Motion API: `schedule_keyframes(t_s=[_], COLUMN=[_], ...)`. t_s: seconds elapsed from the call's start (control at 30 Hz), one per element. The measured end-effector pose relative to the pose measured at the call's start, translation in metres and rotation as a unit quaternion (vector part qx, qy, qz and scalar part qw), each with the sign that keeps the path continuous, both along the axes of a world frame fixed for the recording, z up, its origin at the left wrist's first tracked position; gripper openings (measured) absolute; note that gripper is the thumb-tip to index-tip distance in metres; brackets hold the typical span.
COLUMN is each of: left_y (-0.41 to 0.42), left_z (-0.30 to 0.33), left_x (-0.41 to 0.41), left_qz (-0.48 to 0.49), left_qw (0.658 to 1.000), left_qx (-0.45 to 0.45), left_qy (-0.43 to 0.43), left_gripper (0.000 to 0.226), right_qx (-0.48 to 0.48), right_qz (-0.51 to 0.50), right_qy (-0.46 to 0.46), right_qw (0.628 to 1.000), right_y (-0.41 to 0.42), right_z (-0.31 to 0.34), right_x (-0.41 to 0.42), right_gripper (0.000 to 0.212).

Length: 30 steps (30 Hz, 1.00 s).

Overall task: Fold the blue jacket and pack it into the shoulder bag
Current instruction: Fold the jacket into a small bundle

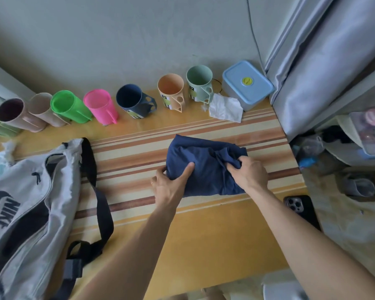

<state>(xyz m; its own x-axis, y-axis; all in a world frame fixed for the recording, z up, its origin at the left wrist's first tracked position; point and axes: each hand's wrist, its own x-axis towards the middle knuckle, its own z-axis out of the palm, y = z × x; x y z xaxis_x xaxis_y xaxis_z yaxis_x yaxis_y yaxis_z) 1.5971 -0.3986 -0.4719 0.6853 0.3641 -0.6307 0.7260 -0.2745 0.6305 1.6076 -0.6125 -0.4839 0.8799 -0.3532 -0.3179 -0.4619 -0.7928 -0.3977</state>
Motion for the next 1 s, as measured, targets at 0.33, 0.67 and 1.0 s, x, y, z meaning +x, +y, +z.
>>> schedule_keyframes(t_s=[0.33, 0.67, 1.0], left_y=[-0.013, -0.016, -0.031], left_z=[0.003, 0.015, -0.054], left_x=[0.017, -0.017, -0.027], left_qz=[-0.061, -0.423, -0.609], left_qw=[0.988, 0.877, 0.702], left_qx=[0.111, 0.109, 0.289], left_qy=[-0.094, -0.200, -0.231], left_gripper=[0.035, 0.041, 0.057], right_qx=[0.002, 0.516, -0.008], right_qz=[0.184, -0.090, 0.225], right_qy=[-0.195, 0.111, -0.075], right_qw=[0.963, 0.845, 0.971], right_y=[0.063, 0.062, 0.022], right_z=[0.009, 0.039, -0.040], right_x=[-0.044, -0.013, -0.040], right_gripper=[0.025, 0.035, 0.054])
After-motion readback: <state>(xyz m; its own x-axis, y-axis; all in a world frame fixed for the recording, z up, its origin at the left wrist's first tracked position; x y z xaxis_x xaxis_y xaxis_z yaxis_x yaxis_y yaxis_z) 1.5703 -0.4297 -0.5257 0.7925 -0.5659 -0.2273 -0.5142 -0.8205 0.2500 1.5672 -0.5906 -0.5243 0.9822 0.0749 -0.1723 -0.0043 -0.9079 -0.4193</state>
